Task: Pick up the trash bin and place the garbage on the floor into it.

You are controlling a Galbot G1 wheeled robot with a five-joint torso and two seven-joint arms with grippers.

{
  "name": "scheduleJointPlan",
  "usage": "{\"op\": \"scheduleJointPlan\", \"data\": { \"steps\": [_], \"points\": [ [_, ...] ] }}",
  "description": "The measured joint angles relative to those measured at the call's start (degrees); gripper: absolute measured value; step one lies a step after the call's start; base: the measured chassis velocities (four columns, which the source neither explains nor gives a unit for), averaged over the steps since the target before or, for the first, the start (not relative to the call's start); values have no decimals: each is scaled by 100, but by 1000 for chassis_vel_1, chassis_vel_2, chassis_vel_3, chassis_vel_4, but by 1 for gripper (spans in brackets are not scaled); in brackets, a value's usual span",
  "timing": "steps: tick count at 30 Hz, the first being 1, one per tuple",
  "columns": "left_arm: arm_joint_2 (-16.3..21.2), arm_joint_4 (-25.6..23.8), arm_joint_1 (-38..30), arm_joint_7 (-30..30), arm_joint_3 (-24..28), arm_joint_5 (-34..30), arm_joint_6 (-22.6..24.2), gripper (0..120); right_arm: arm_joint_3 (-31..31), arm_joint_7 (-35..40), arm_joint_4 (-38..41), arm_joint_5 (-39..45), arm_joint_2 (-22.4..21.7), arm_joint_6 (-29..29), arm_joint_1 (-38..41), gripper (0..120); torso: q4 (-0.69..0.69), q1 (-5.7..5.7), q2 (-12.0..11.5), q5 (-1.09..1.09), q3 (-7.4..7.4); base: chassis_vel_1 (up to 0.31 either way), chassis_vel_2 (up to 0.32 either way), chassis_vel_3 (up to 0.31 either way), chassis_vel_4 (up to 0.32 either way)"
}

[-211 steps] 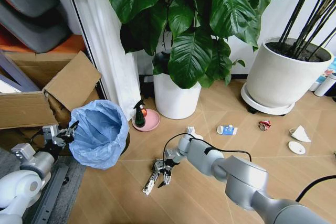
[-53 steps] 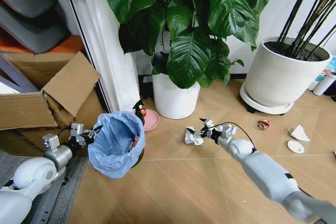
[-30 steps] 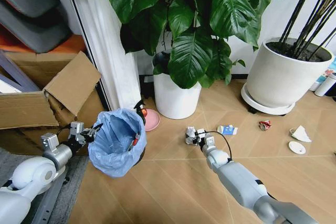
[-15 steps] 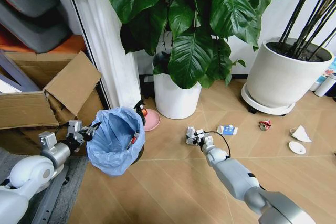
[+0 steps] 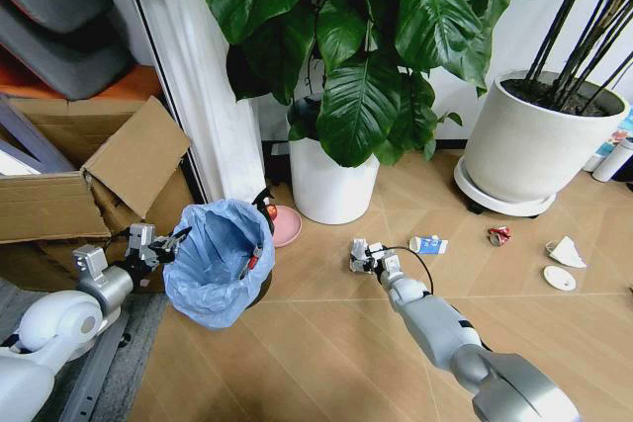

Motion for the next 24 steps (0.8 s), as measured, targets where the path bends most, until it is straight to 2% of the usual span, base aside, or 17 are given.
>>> {"op": "scheduleJointPlan", "data": {
  "steps": [2,3,6,8,11,12,15,16,19,20,23,24],
  "points": [
    [0,12,-10,7,4,-2,-2,0,11,-30,-70,-20,34,13,38,78,0,0,0,0,0,0,0,0,0],
    [0,12,-10,7,4,-2,-2,0,11,-30,-70,-20,34,13,38,78,0,0,0,0,0,0,0,0,0],
    [0,36,-20,24,9,-5,-7,0,29,-55,-135,-39,76,26,72,63,0,0,0,0,0,0,0,0,0],
    [0,39,-22,28,10,-7,-7,0,30,-55,-145,-47,85,26,76,60,0,0,0,0,0,0,0,0,0],
    [0,53,-35,36,13,-12,-10,0,29,-45,-176,-76,106,24,82,46,0,0,0,0,0,0,0,0,0],
    [0,53,-35,36,13,-12,-10,0,29,-45,-176,-76,106,24,82,46,0,0,0,0,0,0,0,0,0],
    [0,62,-45,43,13,-22,-13,0,24,-35,-187,-79,107,20,97,31,0,0,0,0,0,0,0,0,0],
    [0,62,-45,43,13,-22,-13,0,24,-35,-187,-79,107,20,97,31,0,0,0,0,0,0,0,0,0],
    [-3,68,-45,49,15,-22,-14,0,17,-21,-192,-79,105,16,103,16,0,0,0,0,0,0,0,0,0],
    [-3,68,-45,49,15,-22,-14,0,17,-21,-192,-79,105,16,103,16,0,0,0,0,0,0,0,0,0],
    [-10,75,-44,56,18,-22,-16,0,3,-13,-193,-79,93,14,103,1,0,0,0,0,0,0,0,0,0],
    [-11,77,-44,56,19,-22,-16,0,2,-13,-195,-79,92,13,103,0,0,0,0,0,0,0,0,0,0]
  ]
}}
